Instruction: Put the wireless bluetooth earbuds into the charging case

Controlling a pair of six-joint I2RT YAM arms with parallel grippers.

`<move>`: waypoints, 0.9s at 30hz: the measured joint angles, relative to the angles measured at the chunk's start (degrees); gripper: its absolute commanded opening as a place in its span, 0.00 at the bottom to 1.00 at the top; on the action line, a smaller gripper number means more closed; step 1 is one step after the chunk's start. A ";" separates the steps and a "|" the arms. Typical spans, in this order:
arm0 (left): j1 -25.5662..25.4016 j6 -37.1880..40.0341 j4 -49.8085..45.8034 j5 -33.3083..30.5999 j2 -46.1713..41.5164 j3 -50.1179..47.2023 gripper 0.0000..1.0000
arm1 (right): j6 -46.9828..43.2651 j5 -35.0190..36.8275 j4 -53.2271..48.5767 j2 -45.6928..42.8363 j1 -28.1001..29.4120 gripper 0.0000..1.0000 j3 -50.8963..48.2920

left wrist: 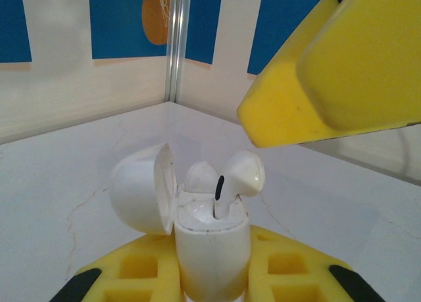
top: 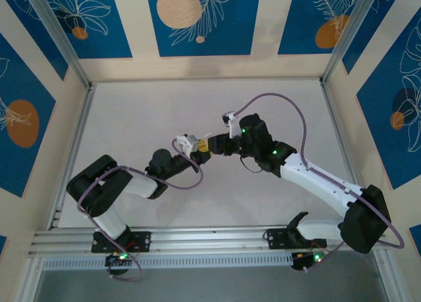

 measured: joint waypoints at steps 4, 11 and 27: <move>0.00 0.07 0.00 0.33 0.00 0.00 0.19 | 0.00 -0.90 -0.33 -0.63 -0.70 0.47 0.02; -0.02 0.44 0.00 0.92 -0.55 0.00 0.19 | 0.17 -6.99 -0.72 -3.02 -5.09 0.45 0.04; -0.02 0.42 0.04 2.93 -1.18 0.02 0.19 | 10.05 -28.98 7.28 -0.92 -17.16 0.31 -4.74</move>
